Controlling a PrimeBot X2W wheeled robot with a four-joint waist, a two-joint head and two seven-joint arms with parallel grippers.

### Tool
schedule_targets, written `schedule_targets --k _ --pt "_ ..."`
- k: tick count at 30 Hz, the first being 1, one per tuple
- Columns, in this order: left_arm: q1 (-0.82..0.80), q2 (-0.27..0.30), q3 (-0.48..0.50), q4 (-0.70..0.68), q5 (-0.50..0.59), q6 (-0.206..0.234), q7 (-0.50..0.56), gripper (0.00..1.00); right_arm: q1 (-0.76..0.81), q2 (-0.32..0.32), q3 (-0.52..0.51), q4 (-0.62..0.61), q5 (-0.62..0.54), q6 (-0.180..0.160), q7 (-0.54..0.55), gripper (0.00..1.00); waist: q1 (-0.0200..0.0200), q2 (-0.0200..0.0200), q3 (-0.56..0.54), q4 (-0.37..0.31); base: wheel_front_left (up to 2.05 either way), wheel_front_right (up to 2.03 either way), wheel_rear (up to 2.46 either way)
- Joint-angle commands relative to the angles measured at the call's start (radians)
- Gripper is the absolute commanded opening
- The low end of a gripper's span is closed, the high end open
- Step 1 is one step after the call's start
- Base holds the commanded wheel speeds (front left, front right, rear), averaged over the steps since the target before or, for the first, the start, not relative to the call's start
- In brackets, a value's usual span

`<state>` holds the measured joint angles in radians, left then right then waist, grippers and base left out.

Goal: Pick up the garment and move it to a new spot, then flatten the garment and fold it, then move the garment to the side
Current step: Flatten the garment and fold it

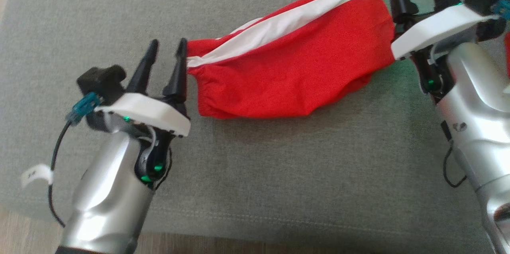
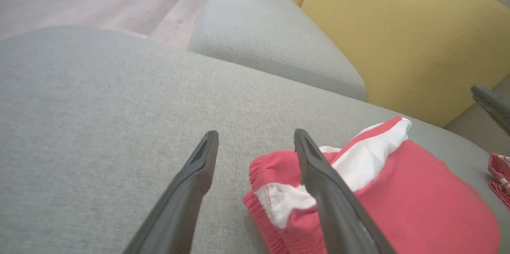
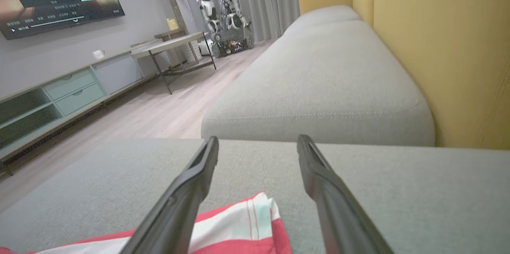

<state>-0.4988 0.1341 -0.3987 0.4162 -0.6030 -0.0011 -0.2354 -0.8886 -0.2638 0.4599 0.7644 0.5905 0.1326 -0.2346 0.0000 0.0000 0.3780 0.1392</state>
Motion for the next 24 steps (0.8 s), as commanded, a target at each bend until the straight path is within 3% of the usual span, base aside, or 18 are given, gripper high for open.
schedule_targets --k 1,8,15,24 --pt "0.004 0.036 0.046 -0.045 0.017 0.014 -0.013 1.0 0.016 0.001 -0.007 -0.04 -0.016 -0.002 -0.015 1.0 0.0 0.0 -0.018 -0.017 0.0 0.0 0.0" --pt "0.074 0.078 0.091 -0.193 0.147 0.091 -0.026 1.0 0.152 0.005 -0.126 -0.177 -0.168 -0.002 -0.026 1.0 0.0 0.0 -0.067 -0.056 0.0 0.0 0.0" --pt "0.146 0.117 0.085 -0.257 0.225 0.119 -0.026 1.0 0.384 0.055 -0.26 -0.374 -0.297 -0.002 -0.009 1.0 0.0 0.0 -0.105 -0.087 0.0 0.0 0.0" --pt "0.22 0.148 0.065 -0.285 0.26 0.143 -0.023 1.0 0.622 0.134 -0.355 -0.61 -0.366 -0.002 0.096 1.0 0.0 0.0 -0.131 -0.106 0.0 0.0 0.0"
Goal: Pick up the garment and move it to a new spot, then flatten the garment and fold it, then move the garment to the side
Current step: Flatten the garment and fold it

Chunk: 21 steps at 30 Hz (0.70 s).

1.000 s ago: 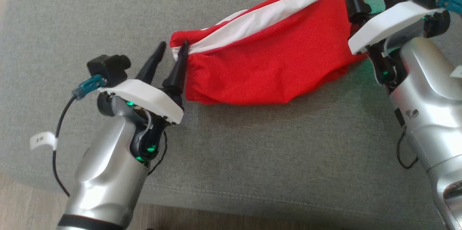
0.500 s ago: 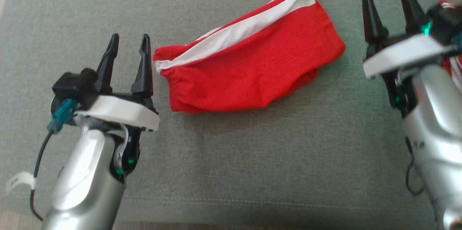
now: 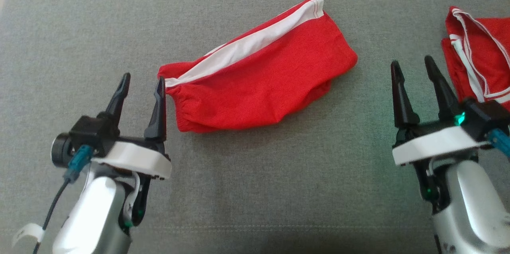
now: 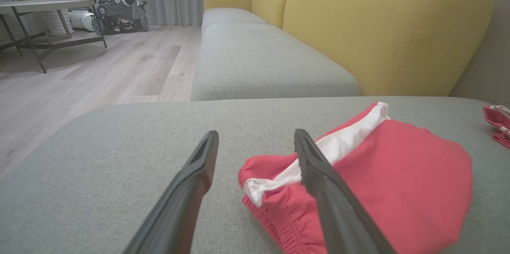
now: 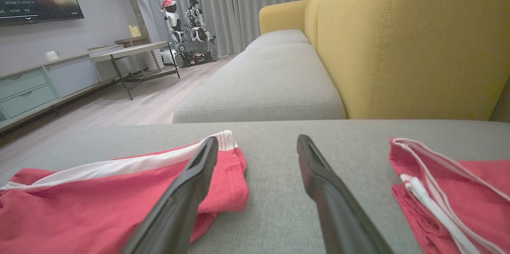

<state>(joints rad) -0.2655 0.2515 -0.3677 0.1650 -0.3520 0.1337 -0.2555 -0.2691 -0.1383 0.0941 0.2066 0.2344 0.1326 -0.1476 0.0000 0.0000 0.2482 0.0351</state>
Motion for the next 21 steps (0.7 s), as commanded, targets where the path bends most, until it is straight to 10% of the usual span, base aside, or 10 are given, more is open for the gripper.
schedule_targets --k 1,21 --pt "-0.009 0.033 0.033 -0.034 0.009 0.009 -0.002 1.0 0.017 0.014 0.006 -0.071 -0.014 -0.002 0.019 1.0 0.0 0.0 -0.003 -0.003 0.0 0.0 0.0" --pt "-0.007 0.041 0.027 -0.039 -0.012 0.012 0.003 1.0 0.062 0.037 -0.026 -0.186 -0.033 -0.002 0.093 1.0 0.0 0.0 0.007 0.001 0.0 0.0 0.0"
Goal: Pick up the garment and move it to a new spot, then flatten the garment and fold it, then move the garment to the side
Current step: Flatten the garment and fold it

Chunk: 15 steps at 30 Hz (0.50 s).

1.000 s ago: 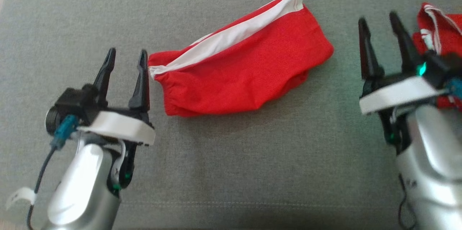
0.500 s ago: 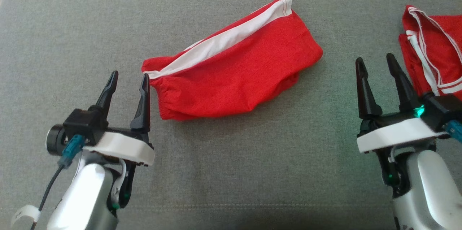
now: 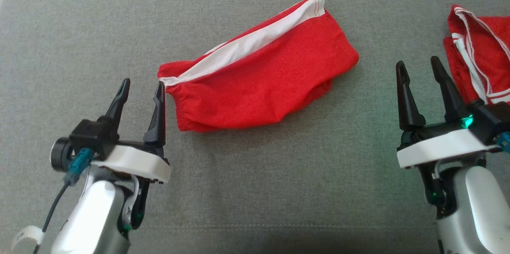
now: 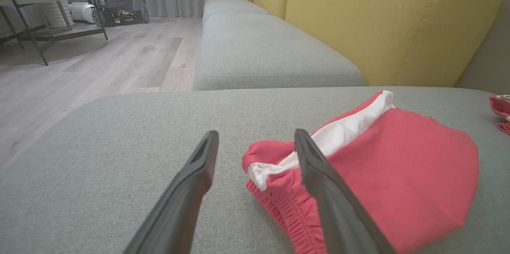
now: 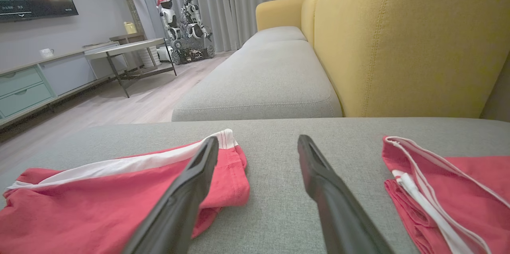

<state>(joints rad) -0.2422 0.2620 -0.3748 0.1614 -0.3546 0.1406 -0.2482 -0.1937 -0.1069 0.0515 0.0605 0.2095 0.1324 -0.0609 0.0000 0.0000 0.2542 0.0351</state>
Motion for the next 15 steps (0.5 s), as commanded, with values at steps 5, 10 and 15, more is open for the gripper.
schedule_targets --k 5,10,15 --pt "-0.044 0.033 0.033 -0.042 -0.009 0.006 -0.004 1.0 -0.05 -0.003 0.015 -0.039 -0.014 -0.002 0.014 1.0 0.0 0.0 0.022 0.006 0.0 0.0 0.0" --pt "-0.076 0.031 0.028 -0.046 -0.007 0.002 -0.003 1.0 -0.185 -0.027 0.02 0.025 -0.021 -0.002 0.03 1.0 0.0 0.0 0.058 0.018 0.0 0.0 0.0" --pt "-0.122 0.015 0.012 -0.031 -0.005 -0.013 -0.005 1.0 -0.359 -0.038 0.058 0.206 -0.017 -0.002 0.042 1.0 0.0 0.0 0.092 0.053 0.0 0.0 0.0"
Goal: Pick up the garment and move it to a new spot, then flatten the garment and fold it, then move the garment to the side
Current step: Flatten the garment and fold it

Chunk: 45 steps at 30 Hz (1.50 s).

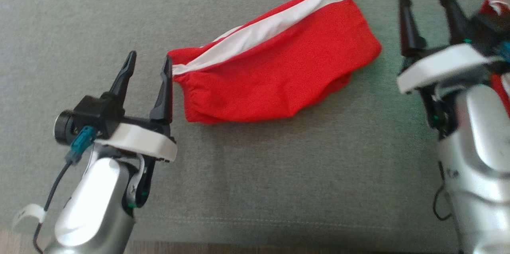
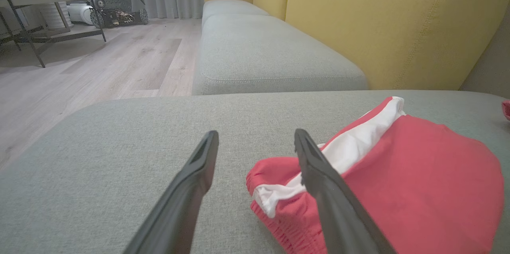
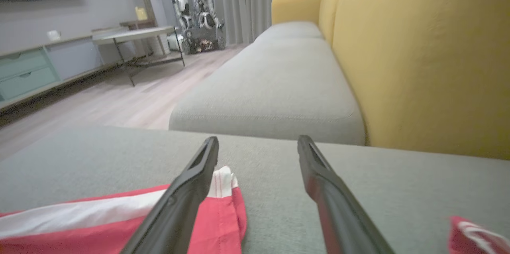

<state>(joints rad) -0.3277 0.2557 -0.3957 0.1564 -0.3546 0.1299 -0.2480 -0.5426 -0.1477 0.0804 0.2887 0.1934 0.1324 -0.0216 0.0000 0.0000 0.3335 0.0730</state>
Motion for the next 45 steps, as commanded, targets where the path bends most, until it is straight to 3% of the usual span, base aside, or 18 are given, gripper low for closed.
schedule_targets --k 1,11,17,18,19,27,35,45 --pt "-0.044 0.016 0.03 -0.021 -0.005 -0.005 -0.006 1.0 -0.037 0.003 0.042 0.023 -0.002 -0.002 0.007 1.0 0.0 0.0 0.017 0.024 0.0 0.0 0.0" --pt "-0.081 -0.02 0.024 0.022 0.001 -0.027 -0.012 1.0 -0.187 0.037 0.13 0.47 0.045 -0.002 0.061 1.0 0.0 0.0 0.045 0.061 0.0 0.0 0.0" --pt "-0.08 -0.025 0.03 0.029 0.008 -0.034 -0.013 1.0 -0.223 0.057 0.182 0.572 0.088 -0.002 0.081 1.0 0.0 0.0 0.048 0.057 0.0 0.0 0.0" --pt "-0.079 -0.026 0.031 0.027 0.01 -0.034 -0.013 1.0 -0.226 0.06 0.192 0.58 0.099 -0.002 0.081 0.38 0.0 0.0 0.047 0.057 0.0 0.0 0.0" --pt "-0.078 -0.026 0.032 0.026 0.011 -0.035 -0.013 1.0 -0.229 0.063 0.2 0.586 0.111 -0.002 0.078 0.0 0.0 0.0 0.046 0.055 0.0 0.0 0.0" --pt "-0.055 -0.024 0.048 0.016 0.017 -0.035 -0.014 1.0 -0.214 0.065 0.229 0.592 0.173 -0.002 -0.008 0.0 0.0 0.0 0.027 0.036 0.0 0.0 0.0" --pt "-0.001 -0.009 0.069 0.005 0.013 -0.028 -0.014 1.0 -0.027 0.07 0.207 0.49 0.235 -0.002 -0.14 0.0 0.0 0.0 -0.02 -0.021 0.0 0.0 0.0" --pt "0.037 0.019 0.072 -0.025 0.011 -0.017 0.002 1.0 0.21 0.079 0.068 0.305 0.225 -0.002 -0.144 0.0 0.0 0.0 -0.054 -0.07 0.0 0.0 0.0"
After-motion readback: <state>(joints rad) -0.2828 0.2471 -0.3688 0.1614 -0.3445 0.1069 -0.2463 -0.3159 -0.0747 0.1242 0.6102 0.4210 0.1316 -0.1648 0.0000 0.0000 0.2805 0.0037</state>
